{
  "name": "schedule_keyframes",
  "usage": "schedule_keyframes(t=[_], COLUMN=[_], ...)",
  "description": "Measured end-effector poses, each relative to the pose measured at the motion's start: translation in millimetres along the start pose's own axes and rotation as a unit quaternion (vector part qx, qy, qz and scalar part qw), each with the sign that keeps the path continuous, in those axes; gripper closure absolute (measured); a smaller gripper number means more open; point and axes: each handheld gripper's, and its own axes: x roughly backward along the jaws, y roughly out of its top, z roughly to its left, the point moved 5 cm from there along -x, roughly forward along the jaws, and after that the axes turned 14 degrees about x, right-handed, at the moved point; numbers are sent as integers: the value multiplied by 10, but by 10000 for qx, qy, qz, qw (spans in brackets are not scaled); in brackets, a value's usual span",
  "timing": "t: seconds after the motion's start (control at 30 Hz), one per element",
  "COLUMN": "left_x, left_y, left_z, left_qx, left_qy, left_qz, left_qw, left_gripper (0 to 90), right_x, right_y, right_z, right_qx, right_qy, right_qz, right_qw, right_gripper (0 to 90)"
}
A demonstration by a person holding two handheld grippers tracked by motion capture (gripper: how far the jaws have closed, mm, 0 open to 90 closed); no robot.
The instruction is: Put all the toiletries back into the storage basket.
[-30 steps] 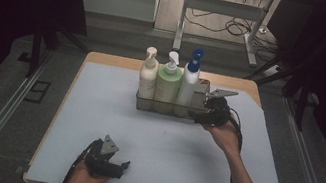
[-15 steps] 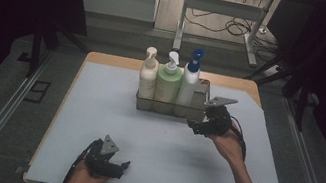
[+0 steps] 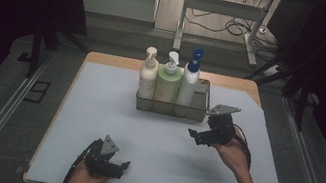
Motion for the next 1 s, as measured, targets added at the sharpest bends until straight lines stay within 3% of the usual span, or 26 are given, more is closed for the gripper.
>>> schedule_keyframes(t=[0.67,1.0], left_x=[-1,-1], left_y=[0,1], left_z=[-2,0], left_qx=[-4,-19], left_qy=[3,10], left_qz=[-14,-17], left_qw=[10000,10000], left_gripper=[129,129], right_x=[290,405], right_y=[-276,-461], right_z=[144,234], right_qx=[293,101], right_qy=[-50,-17], right_qz=[262,213], right_qw=[9992,9997], right_gripper=[0,0])
